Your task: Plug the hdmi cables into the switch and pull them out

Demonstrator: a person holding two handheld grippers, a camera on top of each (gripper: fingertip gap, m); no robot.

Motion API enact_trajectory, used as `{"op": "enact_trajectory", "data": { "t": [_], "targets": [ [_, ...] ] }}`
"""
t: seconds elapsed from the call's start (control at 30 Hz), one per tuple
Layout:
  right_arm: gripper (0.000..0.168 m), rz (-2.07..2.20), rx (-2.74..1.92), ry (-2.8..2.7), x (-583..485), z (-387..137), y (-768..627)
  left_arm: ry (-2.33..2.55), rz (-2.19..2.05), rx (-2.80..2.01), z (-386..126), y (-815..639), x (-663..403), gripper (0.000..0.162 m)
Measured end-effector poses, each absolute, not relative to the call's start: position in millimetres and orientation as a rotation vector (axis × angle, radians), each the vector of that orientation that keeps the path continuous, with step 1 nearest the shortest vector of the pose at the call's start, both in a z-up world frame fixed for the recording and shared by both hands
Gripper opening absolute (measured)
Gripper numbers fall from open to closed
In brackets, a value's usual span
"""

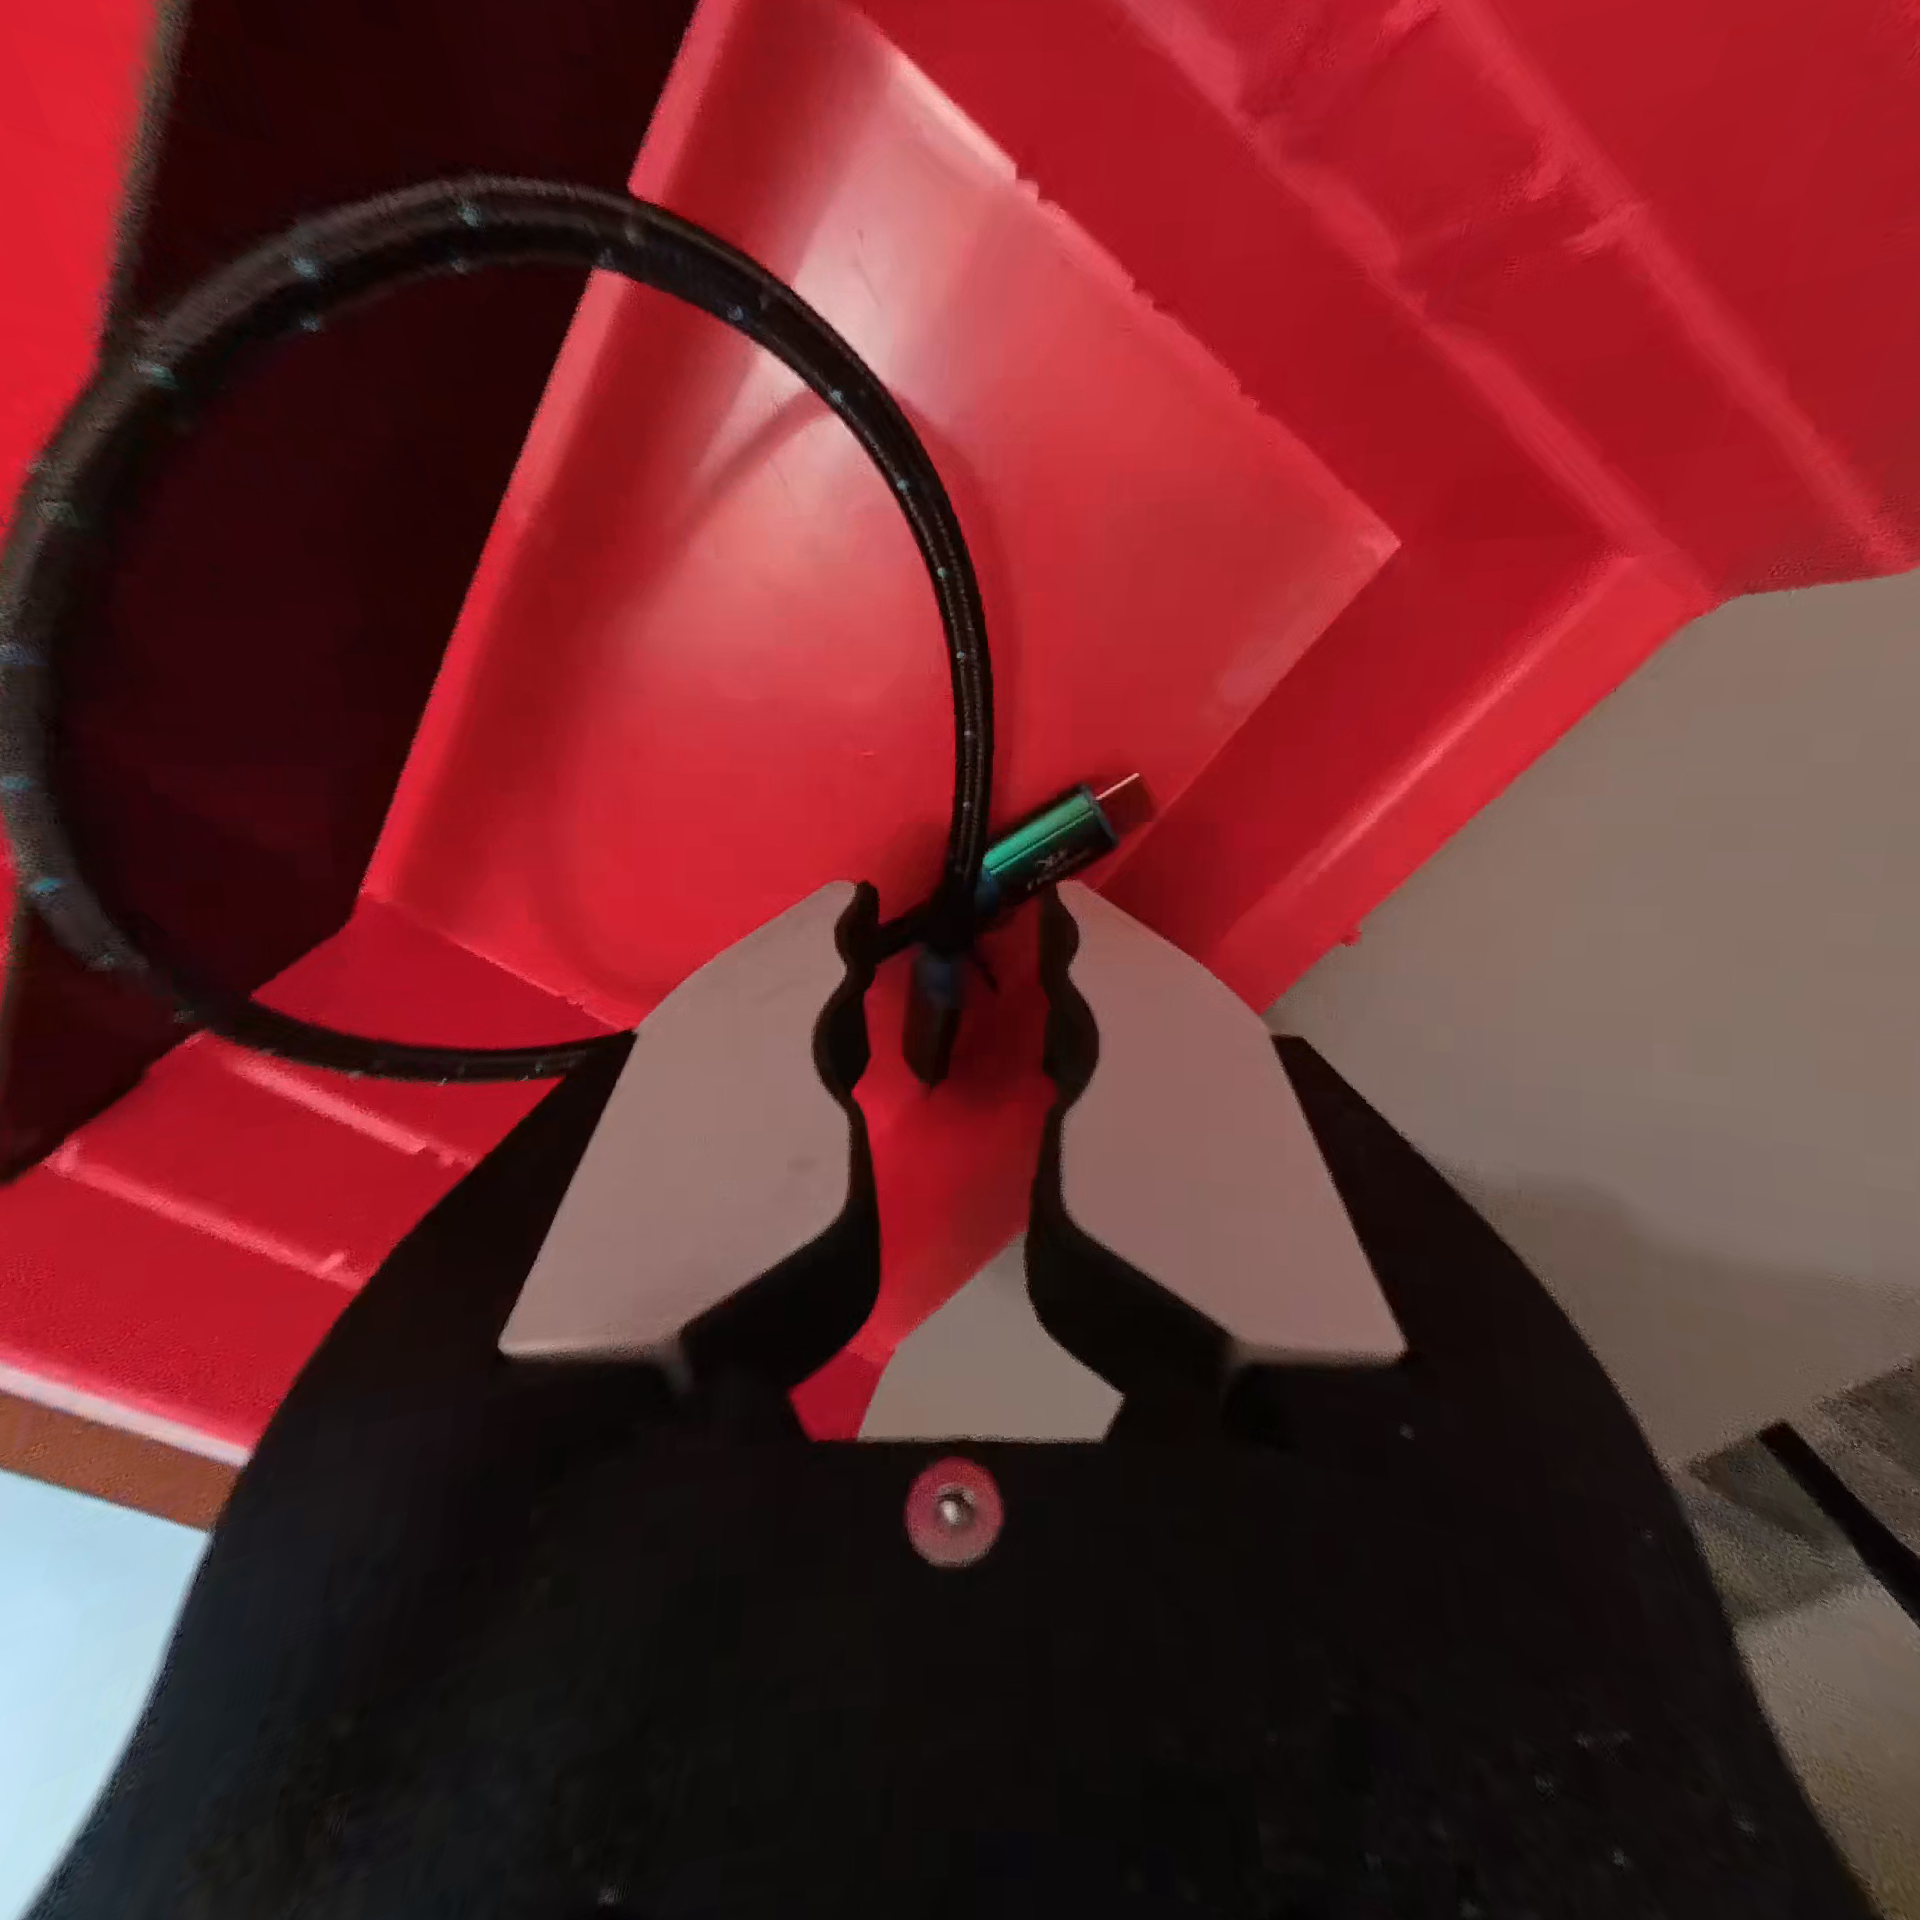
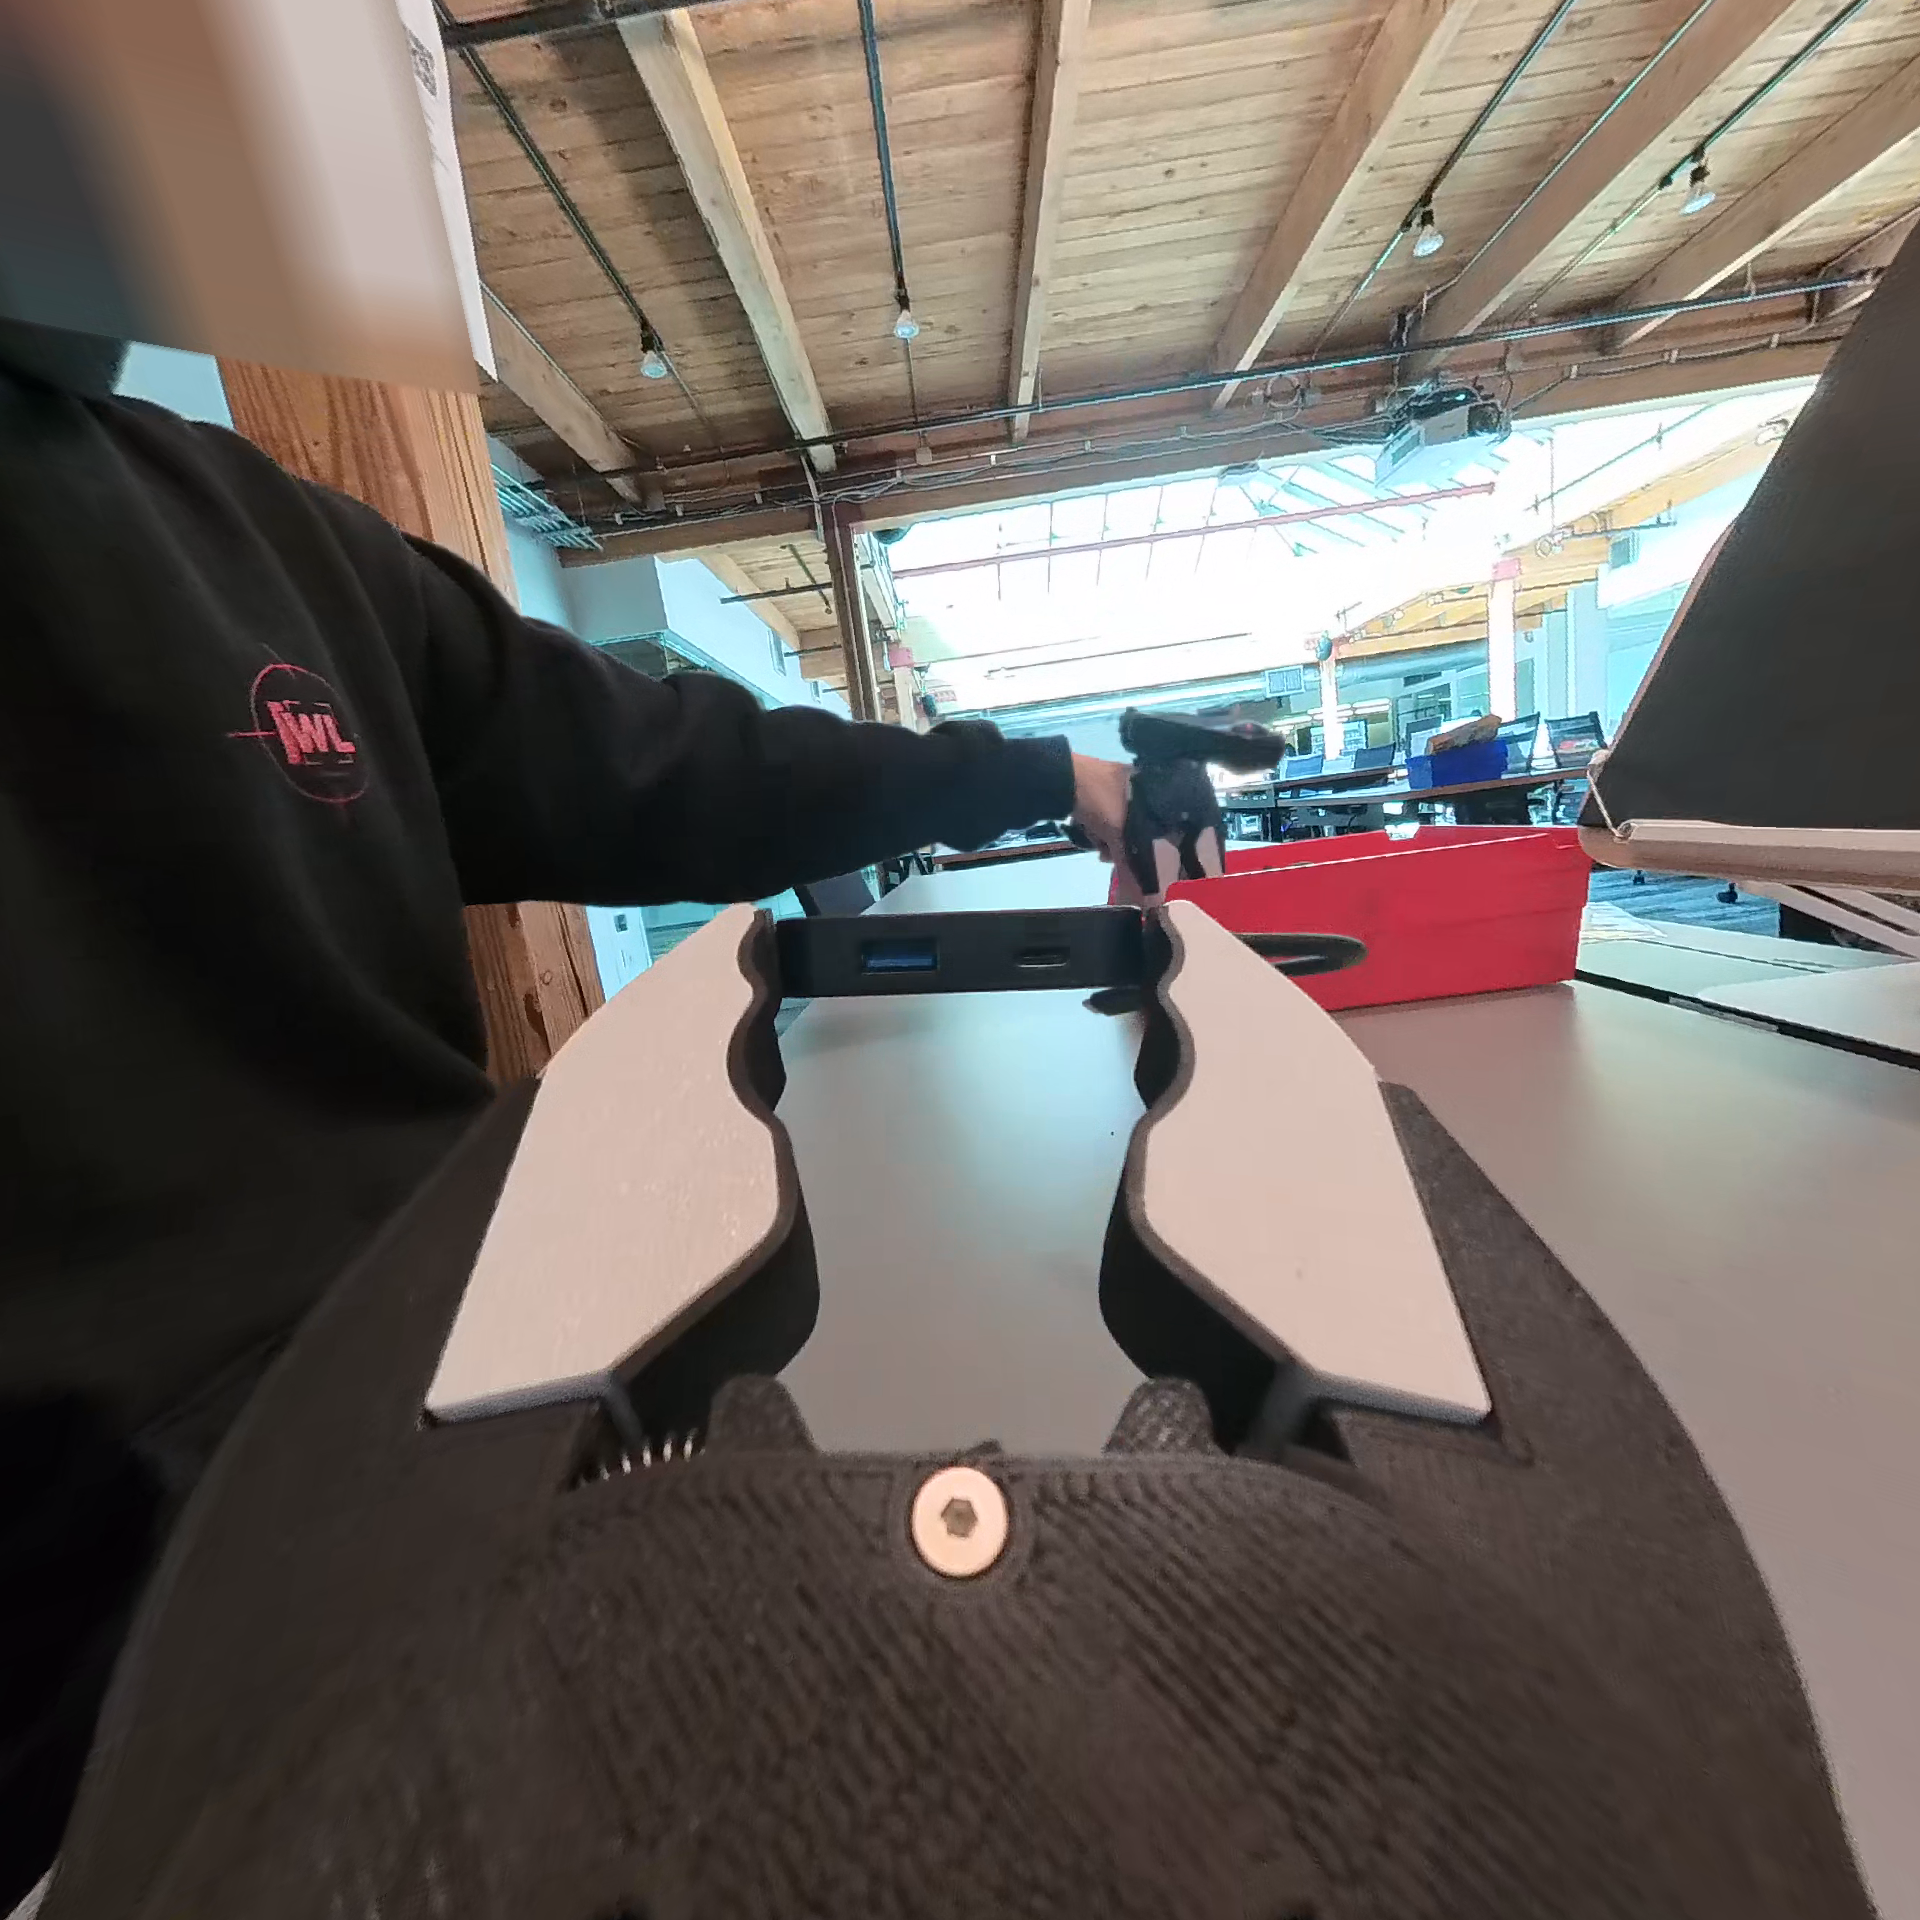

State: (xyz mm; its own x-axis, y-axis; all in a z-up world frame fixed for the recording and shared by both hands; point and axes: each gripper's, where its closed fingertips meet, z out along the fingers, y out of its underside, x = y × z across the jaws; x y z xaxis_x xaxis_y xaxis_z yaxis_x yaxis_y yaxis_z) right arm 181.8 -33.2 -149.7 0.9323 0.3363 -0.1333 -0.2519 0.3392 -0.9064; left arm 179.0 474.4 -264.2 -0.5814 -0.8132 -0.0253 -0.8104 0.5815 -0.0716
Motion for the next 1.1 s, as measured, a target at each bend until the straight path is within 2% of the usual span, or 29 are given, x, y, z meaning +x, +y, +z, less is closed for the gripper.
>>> {"op": "enact_trajectory", "data": {
  "t": [0.03, 0.17, 0.3, 0.4, 0.5, 0.67, 0.8, 0.9, 1.1],
  "targets": [
    [0.068, 0.383, -1.164, -0.085, 181.4, -149.7, -33.1, 2.780, -0.052, -1.429, -269.7, 475.3, 177.3, 0.029],
    [0.068, 0.390, -1.164, -0.087, 181.1, -149.6, -33.2, 2.908, 0.072, -1.502, -287.1, 473.8, 167.5, 0.020],
    [0.068, 0.427, -1.138, -0.078, 180.8, -147.9, -35.2, 2.890, 0.132, -1.592, -287.9, 472.5, 167.0, 0.019],
    [0.068, 0.461, -1.085, -0.078, 180.0, -141.1, -41.7, 2.789, 0.062, -1.560, -278.5, 470.4, 174.7, 0.007],
    [0.068, 0.490, -0.995, -0.062, 184.0, -131.1, -52.5, 2.600, -0.080, -1.555, -247.8, 462.2, 189.9, 0.006],
    [0.068, 0.521, -0.875, -0.038, 190.9, -119.4, -68.4, 2.299, -0.229, -1.460, -169.1, 424.6, 192.6, 0.006],
    [0.068, 0.531, -0.856, -0.044, 188.9, -116.7, -69.8, 2.314, -0.483, -1.353, -137.1, 338.5, 166.9, 0.006],
    [0.068, 0.520, -0.853, -0.044, 190.0, -115.2, -71.7, 2.440, -0.762, -1.321, -151.5, 250.6, 135.5, 0.006],
    [0.068, 0.470, -0.898, -0.066, 186.5, -113.1, -66.4, 2.490, -0.930, -1.402, -237.4, 146.1, 118.3, 0.006]
  ]
}}
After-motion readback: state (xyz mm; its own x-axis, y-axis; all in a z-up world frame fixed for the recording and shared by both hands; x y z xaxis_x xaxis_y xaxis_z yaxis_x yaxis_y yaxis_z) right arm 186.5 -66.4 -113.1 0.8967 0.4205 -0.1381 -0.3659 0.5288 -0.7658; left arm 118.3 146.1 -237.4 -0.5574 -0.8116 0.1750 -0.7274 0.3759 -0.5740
